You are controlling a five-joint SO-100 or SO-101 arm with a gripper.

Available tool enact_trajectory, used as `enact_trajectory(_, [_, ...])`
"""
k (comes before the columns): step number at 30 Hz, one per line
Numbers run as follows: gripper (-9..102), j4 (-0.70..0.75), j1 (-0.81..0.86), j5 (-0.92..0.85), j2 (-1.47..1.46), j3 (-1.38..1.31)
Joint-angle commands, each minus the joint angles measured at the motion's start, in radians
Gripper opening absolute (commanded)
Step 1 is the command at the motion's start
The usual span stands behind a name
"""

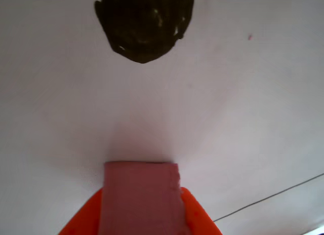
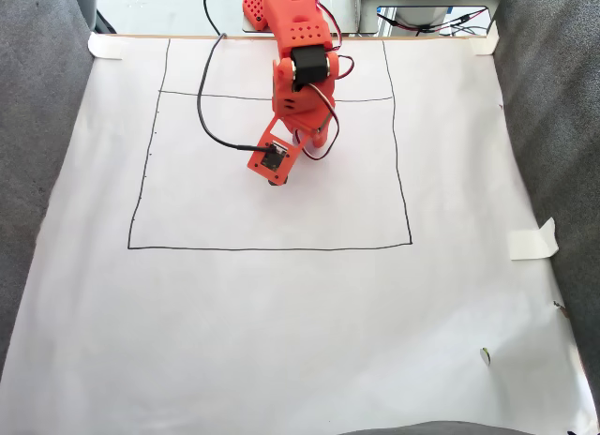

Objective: Grasp the colored block, Place it on the black dot, and then return the arm to the default position.

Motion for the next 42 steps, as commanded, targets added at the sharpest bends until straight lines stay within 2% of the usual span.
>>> enact_trajectory(1, [0, -0.005, -0.009, 0.015, 0.017, -0.037])
enact_trajectory(12, [0, -0.011, -0.028, 0.103, 0.087, -0.037])
enact_trajectory(28, [0, -0.124, 0.035, 0.353, 0.264, -0.028])
enact_trajectory(42, [0, -0.275, 0.124, 0.71, 0.333, 0.014])
